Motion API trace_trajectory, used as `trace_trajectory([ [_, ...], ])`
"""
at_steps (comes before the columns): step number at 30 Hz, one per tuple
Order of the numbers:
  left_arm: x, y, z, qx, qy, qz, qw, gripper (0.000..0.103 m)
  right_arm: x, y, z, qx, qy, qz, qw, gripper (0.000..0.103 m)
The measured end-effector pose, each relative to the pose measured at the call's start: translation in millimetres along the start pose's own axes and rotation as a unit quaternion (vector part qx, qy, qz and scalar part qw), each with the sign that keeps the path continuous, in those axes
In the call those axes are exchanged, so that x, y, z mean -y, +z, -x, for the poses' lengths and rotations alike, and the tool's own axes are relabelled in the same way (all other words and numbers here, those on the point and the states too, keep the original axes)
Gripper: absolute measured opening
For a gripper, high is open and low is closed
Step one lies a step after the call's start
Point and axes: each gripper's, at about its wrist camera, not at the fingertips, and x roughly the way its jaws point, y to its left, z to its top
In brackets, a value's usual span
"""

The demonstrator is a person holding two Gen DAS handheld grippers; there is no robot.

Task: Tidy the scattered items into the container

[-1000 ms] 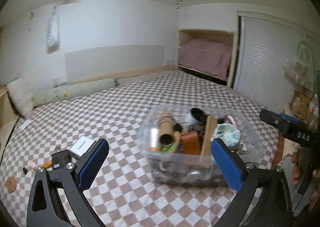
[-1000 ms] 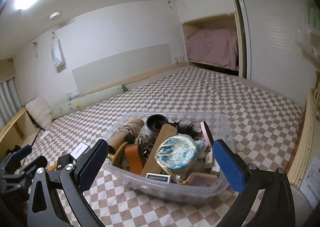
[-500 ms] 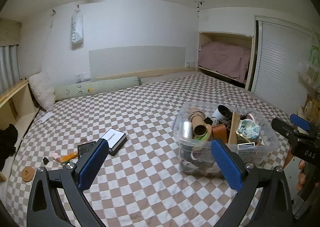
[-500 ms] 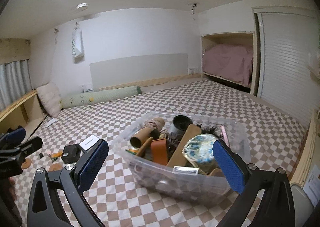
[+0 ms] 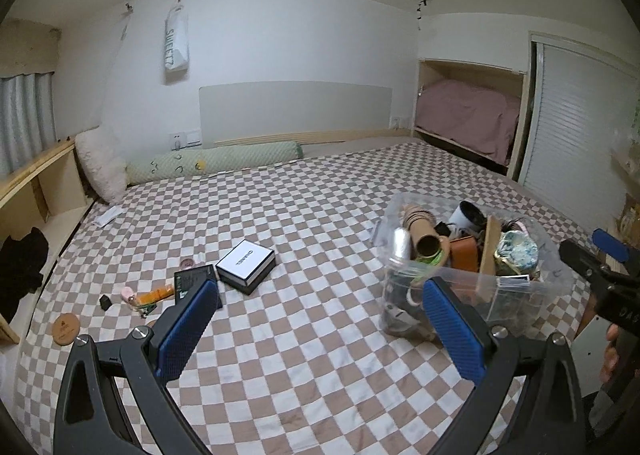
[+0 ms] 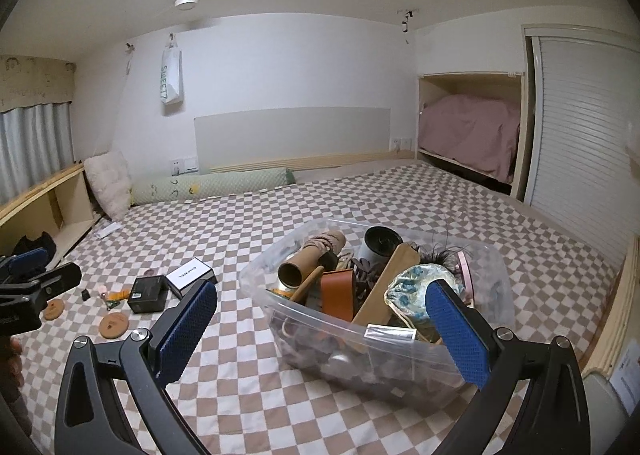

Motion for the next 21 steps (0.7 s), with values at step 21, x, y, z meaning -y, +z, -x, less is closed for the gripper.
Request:
trace_trajectory([
  [21, -3, -3, 6, 0.007, 0.006, -0.003, 1.0, 0.103, -14, -6, 0, -0.017, -0.01, 0.018, 1.0, 0.103],
])
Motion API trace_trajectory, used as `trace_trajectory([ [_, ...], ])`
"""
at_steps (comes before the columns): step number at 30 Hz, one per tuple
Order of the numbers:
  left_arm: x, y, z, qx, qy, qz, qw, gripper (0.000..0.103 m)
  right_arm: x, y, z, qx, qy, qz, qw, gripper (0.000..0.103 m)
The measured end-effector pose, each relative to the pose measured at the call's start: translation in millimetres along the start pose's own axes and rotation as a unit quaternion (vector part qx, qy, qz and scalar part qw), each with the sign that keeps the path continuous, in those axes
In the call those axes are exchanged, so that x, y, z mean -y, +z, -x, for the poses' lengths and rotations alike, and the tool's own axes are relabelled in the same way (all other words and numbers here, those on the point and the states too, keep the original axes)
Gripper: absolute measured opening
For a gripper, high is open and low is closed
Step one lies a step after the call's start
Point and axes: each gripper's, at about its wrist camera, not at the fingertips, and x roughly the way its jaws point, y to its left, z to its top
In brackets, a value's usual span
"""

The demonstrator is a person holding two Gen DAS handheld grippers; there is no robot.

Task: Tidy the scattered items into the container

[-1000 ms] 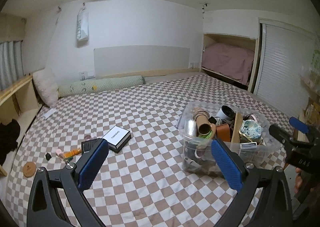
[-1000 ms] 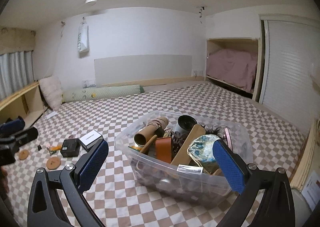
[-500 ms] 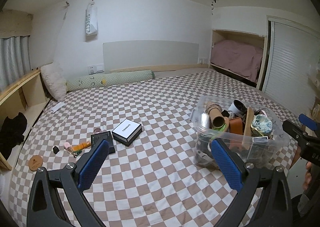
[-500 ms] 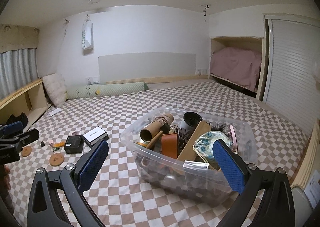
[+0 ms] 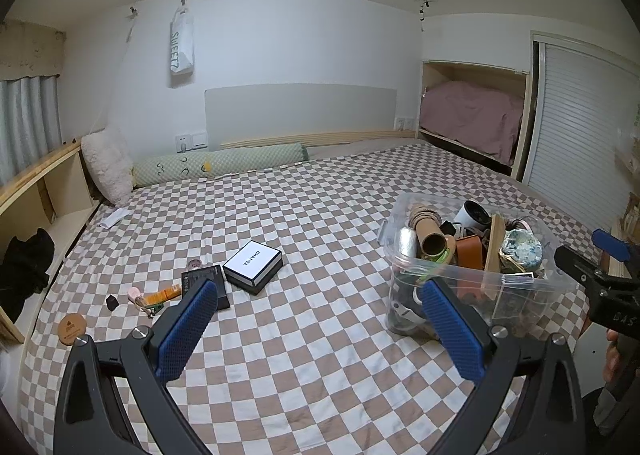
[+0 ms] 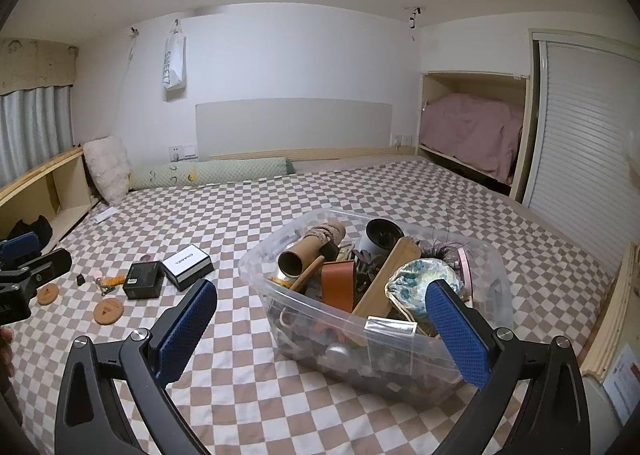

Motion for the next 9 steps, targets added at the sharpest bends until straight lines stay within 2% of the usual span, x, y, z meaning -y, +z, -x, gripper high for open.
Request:
trace_trajectory([
  [9, 1.6, -1.5, -0.2, 0.003, 0.007, -0.008, 0.9999, 0.103, 2.1, -0.1, -0.8, -0.002, -0.001, -0.003, 1.0, 0.103],
])
